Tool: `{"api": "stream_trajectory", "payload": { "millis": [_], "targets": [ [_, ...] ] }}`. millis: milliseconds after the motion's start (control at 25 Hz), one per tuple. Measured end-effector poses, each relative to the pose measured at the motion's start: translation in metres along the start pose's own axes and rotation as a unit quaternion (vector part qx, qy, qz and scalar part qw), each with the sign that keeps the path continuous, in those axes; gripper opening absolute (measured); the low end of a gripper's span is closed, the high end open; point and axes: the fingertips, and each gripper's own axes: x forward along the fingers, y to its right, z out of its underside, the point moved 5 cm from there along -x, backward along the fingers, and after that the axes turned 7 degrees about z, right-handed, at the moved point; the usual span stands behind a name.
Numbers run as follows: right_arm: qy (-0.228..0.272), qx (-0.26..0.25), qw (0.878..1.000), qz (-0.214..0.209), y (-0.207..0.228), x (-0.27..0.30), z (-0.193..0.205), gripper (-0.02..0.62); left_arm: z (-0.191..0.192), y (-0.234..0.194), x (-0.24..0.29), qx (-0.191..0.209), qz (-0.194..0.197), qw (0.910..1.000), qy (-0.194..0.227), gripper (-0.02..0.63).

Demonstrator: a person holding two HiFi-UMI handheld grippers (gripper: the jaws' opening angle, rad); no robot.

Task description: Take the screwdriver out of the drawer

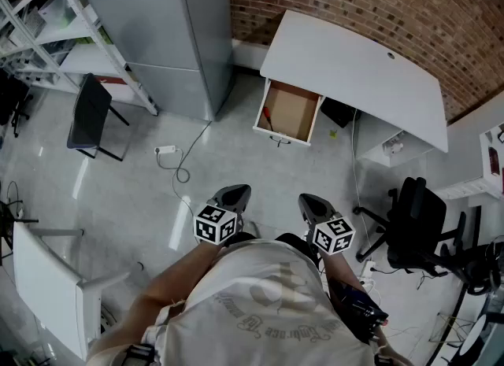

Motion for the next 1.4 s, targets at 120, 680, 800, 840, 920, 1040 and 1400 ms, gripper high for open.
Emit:
{"api": "stream_trajectory", "payload": {
  "millis": [120, 680, 800, 840, 920, 1040, 1400],
  "targets": [
    [0.0, 0.0, 1.0, 0.0, -0.002, 0.001, -0.001, 0.023, -0.003, -0.001, 0.002, 0.006, 0.003, 1.0, -0.002, 0.021],
    [-0.001, 0.001, 0.999, 0.041, 0.016, -0.01, 0.013, 0.023, 0.009, 0.013, 0.016, 0.019, 0.023, 0.9995, -0.014, 0.021],
    [-0.002, -0.001, 0.999, 0.044, 0.018, -0.01, 0.017, 0.023, 0.014, 0.014, 0.018, 0.02, 0.024, 0.9994, -0.014, 0.021],
    [-0.003, -0.001, 0.999, 0.044, 0.02, -0.01, 0.018, 0.023, 0.014, 0.016, 0.019, 0.02, 0.025, 0.9994, -0.015, 0.02],
    [-0.003, 0.001, 0.999, 0.045, 0.024, -0.015, 0.016, 0.023, 0.012, 0.023, 0.024, 0.02, 0.029, 0.9993, -0.017, 0.02],
    [0.001, 0.006, 0.999, 0.047, 0.027, -0.021, 0.01, 0.023, 0.007, 0.029, 0.028, 0.025, 0.036, 0.9988, -0.021, 0.021],
    [0.004, 0.009, 0.998, 0.055, 0.015, -0.012, 0.011, 0.023, 0.002, 0.018, 0.023, 0.035, 0.044, 0.9982, -0.02, 0.02]
  ]
}}
